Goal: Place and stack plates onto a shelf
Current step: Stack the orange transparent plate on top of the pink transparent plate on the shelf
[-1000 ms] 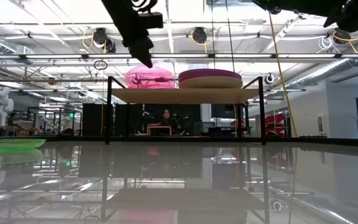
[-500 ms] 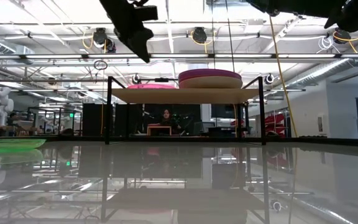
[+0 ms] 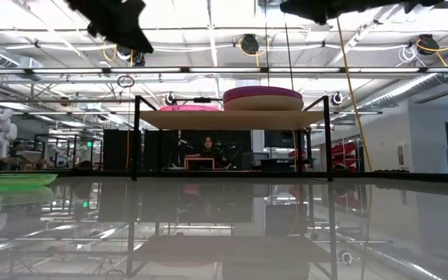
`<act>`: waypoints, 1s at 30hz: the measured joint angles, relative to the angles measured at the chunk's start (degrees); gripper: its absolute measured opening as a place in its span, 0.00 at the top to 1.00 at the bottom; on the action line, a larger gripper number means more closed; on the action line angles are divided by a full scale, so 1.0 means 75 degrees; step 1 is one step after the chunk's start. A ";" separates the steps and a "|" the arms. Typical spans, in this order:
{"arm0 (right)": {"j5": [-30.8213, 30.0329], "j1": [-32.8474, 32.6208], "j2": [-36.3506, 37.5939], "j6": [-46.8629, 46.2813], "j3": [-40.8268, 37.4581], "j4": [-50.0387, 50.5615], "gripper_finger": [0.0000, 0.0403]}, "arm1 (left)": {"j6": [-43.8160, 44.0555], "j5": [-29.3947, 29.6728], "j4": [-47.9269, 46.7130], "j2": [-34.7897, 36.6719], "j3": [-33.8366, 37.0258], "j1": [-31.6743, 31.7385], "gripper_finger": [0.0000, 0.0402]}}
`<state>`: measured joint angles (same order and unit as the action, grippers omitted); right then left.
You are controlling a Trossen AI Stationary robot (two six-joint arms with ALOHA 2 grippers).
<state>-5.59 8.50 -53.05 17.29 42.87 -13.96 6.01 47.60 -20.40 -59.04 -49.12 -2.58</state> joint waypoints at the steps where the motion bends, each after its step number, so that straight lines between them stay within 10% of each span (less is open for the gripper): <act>1: 0.0391 -0.0035 -0.0079 -0.0084 0.0064 -0.0074 0.72 | 0.0001 -0.0037 0.0497 0.0276 0.0452 -0.0109 0.69; 7: 0.1189 -0.0558 -0.0582 -0.0319 0.0109 -0.0677 0.72 | 0.0003 -0.0204 0.3123 0.1343 0.2547 -0.0687 0.69; 14: 0.1370 -0.0598 -0.1199 -0.1248 0.1520 0.4110 0.72 | 0.0106 -0.0219 0.3763 0.1769 0.3328 -0.1079 0.69; 21: 0.3939 -0.0715 -0.2069 -0.2585 0.1496 0.7176 0.72 | 0.0241 -0.0222 0.4040 0.1769 0.3346 -0.1283 0.69; 30: 0.4595 -0.1472 -0.2461 -0.3321 -0.0442 0.6372 0.72 | 0.0292 -0.0427 0.4138 0.1759 0.3346 -0.1342 0.69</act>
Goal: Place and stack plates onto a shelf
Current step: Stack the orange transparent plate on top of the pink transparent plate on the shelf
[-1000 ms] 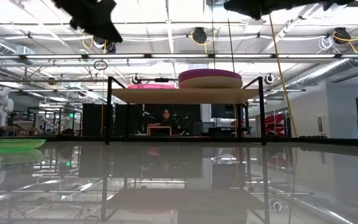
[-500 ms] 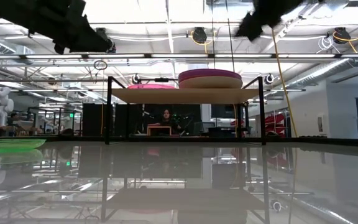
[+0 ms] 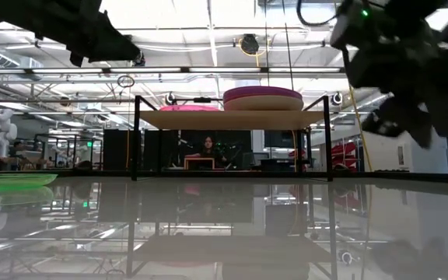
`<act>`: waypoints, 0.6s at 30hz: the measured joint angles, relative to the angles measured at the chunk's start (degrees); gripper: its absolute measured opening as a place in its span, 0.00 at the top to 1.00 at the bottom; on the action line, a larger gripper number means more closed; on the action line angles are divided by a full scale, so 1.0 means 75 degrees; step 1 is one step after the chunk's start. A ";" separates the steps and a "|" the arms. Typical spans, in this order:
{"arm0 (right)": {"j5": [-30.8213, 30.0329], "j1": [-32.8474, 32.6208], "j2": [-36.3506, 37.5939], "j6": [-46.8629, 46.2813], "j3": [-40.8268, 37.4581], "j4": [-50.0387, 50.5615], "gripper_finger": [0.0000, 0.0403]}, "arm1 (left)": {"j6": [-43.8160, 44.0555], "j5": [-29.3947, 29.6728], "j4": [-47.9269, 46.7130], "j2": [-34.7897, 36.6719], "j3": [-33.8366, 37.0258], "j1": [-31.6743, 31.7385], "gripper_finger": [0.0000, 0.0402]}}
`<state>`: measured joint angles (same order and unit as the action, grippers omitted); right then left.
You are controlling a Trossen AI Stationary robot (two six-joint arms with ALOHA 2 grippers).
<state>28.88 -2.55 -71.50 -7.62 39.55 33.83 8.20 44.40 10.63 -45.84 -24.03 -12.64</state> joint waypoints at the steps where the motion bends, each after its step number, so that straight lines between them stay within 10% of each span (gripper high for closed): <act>1: 0.0062 -0.0078 0.0000 -0.0115 -0.0208 -0.0269 0.72 | 0.0039 -0.0217 -0.0043 0.0000 0.0000 -0.0016 0.69; 8: 0.0846 -0.0724 0.0009 -0.1109 -0.1251 -0.1799 0.72 | 0.0179 -0.0748 -0.0122 0.0000 0.0000 -0.0181 0.69; 18: -0.0072 -0.1855 0.0009 -0.1359 -0.1455 -0.2632 0.72 | 0.0477 -0.0748 -0.0135 0.0000 0.0000 -0.0181 0.69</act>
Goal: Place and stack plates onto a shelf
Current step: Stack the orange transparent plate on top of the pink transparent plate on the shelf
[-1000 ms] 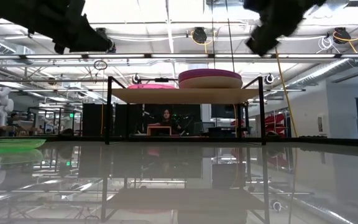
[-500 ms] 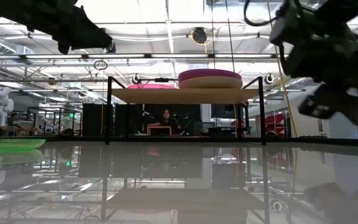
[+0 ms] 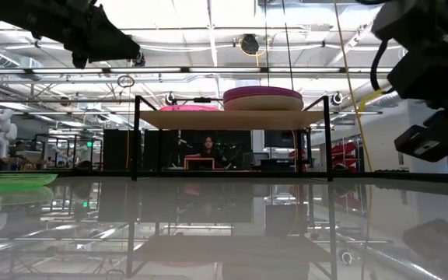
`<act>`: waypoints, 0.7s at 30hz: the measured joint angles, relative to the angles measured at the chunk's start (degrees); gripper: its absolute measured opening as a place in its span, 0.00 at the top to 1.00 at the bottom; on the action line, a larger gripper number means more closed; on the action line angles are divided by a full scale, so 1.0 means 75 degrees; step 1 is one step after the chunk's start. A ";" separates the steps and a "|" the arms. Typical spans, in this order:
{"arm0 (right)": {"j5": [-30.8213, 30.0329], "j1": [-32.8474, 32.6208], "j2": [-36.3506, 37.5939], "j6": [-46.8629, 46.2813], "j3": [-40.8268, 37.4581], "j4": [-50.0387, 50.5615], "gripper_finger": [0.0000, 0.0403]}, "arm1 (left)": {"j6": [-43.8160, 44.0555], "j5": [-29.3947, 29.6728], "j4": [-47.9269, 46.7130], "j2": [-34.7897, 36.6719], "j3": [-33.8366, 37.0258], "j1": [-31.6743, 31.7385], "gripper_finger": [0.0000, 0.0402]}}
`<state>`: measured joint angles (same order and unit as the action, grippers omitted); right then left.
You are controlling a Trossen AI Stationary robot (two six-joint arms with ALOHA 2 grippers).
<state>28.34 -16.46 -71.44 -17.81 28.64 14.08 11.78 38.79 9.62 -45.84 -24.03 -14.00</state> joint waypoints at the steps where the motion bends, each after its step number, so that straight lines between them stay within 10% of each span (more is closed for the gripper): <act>1: -0.0014 -0.0085 0.0000 -0.0085 0.0003 -0.0017 0.72 | 0.0047 0.0001 -0.0015 0.0000 0.0000 0.0000 0.69; 21: -0.0291 -0.0765 -0.1304 -0.0465 0.0026 -0.0835 0.81 | 0.1336 -0.0525 -0.0757 0.0000 0.0000 -0.0433 0.69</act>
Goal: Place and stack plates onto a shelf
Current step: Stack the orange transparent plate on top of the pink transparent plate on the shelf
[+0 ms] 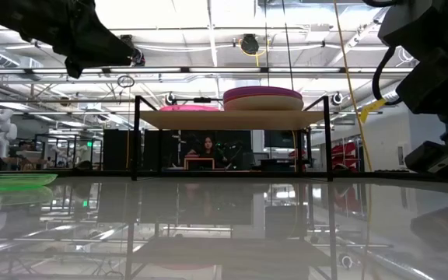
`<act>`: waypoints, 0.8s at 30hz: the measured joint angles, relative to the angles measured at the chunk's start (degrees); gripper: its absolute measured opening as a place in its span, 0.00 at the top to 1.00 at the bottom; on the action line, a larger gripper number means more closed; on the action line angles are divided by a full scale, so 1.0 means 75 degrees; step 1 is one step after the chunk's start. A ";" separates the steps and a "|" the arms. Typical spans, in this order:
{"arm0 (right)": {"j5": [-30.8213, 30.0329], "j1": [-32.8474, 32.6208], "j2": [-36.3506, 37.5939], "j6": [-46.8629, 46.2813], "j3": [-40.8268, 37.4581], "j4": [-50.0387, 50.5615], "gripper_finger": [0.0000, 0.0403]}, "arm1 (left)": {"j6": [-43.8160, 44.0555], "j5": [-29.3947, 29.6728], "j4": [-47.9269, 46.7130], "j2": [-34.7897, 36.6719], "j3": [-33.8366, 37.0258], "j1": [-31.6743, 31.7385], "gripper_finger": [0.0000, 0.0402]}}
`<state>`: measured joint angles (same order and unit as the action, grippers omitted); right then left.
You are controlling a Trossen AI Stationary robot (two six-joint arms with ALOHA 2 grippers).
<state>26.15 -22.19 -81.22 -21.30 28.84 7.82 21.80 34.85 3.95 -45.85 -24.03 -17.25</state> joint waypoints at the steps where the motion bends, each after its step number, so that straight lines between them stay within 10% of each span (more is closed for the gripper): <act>1: -0.0038 0.0013 0.0056 0.0063 0.0000 0.0016 0.84 | 0.0001 0.0000 0.0002 0.0000 0.0000 -0.0021 0.69; 6: -0.0128 0.0199 0.0469 0.0365 -0.0031 0.0098 0.98 | -0.0026 0.0045 0.0028 0.0000 0.0000 -0.0033 0.69; 24: -0.1951 0.2328 0.0612 0.3705 0.1858 -0.1618 1.00 | -0.0678 0.0839 0.1070 -0.0735 0.0003 0.0134 0.69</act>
<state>11.52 -4.74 -76.63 6.48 42.78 -4.31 16.71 41.15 11.97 -51.36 -24.01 -16.24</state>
